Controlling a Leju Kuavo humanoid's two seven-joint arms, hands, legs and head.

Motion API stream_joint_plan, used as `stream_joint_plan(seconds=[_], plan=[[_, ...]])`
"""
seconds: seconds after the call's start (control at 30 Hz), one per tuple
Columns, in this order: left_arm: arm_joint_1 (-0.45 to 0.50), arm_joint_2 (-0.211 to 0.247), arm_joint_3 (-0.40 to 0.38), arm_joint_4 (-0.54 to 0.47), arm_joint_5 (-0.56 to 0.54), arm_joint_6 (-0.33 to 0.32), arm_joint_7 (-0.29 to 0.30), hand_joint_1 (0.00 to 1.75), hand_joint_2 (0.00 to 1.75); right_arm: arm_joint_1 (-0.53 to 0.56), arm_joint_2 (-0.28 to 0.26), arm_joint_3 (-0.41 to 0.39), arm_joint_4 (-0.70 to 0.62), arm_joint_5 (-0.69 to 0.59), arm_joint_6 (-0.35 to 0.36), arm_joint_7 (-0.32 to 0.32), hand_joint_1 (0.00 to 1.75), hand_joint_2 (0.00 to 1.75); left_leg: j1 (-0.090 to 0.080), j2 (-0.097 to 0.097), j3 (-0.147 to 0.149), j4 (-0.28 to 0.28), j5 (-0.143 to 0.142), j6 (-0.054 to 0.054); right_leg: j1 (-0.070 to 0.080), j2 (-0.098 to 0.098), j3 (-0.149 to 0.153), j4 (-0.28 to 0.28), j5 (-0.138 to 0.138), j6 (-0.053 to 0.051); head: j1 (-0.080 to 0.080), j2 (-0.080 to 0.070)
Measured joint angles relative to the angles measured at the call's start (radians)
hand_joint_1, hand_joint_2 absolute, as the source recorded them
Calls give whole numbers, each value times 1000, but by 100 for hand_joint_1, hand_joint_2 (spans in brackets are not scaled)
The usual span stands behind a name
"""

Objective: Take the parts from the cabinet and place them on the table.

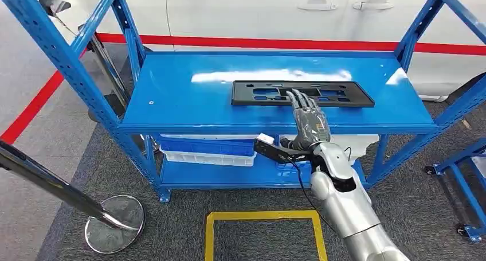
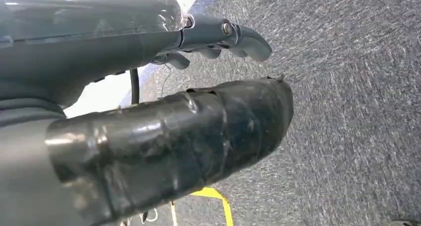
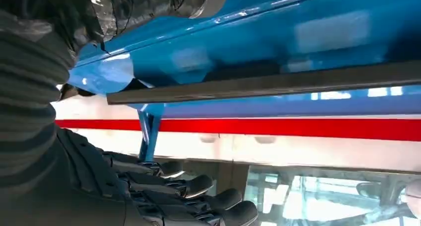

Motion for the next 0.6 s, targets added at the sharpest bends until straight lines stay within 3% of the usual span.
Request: stream_joint_plan(seconds=[0.1,0.13,0.17,0.2,0.23,0.3,0.33,0.37,0.4,0.47,0.5,0.53,0.57,0.6], plan=[[0,0,0,0,-1,0,-2,0,0,-1,3,5,0,0,0,0,0,175,-1,0,-3,1,0,2,-1,0,-1,-2,1,3,0,0],[0,0,0,0,-1,0,-2,0,0,-1,3,5,0,0,0,0,0,175,-1,0,-2,-3,1,5,-1,0,0,-6,4,6,0,0],[0,-1,0,0,-1,0,-2,0,0,-3,3,5,0,0,-1,0,0,175,13,2,7,-21,10,14,5,0,1,-5,0,10,0,0],[0,-2,0,0,-1,0,-2,0,0,-4,3,5,0,0,-1,0,0,175,13,6,14,-32,15,17,1,-2,-4,13,-11,12,1,0],[-1,-2,0,0,-1,0,-3,0,0,-7,3,5,0,0,-1,0,0,175,14,8,14,-35,17,21,1,-4,-30,60,-39,16,1,0],[-1,-2,0,0,-1,0,-5,0,0,-3,4,7,1,0,-1,0,0,175,14,10,13,-35,16,22,-5,-5,-113,213,-102,24,0,0],[0,-3,0,0,-1,0,-5,0,0,0,4,7,3,0,-1,1,0,175,14,10,13,-35,15,22,-8,-5,-149,273,-115,27,1,0],[0,-3,0,0,-1,0,-5,0,0,2,4,7,6,0,-1,2,0,175,15,10,14,-34,13,20,-12,-6,-168,289,-99,31,0,0],[1,-4,1,0,-1,0,-5,0,0,2,4,7,7,0,-1,1,0,175,17,10,16,-32,10,16,-16,-8,-159,253,-60,33,1,0],[0,-6,1,0,-1,0,-5,0,0,1,4,7,7,0,-1,0,0,175,25,9,23,-23,-1,6,-22,-13,-93,94,43,39,1,0],[0,-6,1,0,-1,0,-5,0,0,2,4,7,7,0,-1,0,0,175,28,9,26,-17,-10,-3,-24,-16,-66,30,55,42,1,0],[-1,-3,1,0,-1,0,-5,0,0,1,4,9,8,0,0,0,0,175,19,7,20,-10,-15,-12,-11,-15,-62,22,44,37,3,0],[0,-4,1,0,-1,0,-5,0,0,1,4,10,8,0,0,0,0,175,19,7,16,-11,-14,-19,-12,-13,-65,24,39,21,0,0],[0,-5,1,0,-1,0,-5,0,0,4,4,10,8,0,0,1,0,175,19,8,16,-13,-14,-23,-10,-12,-68,23,37,15,2,0]])
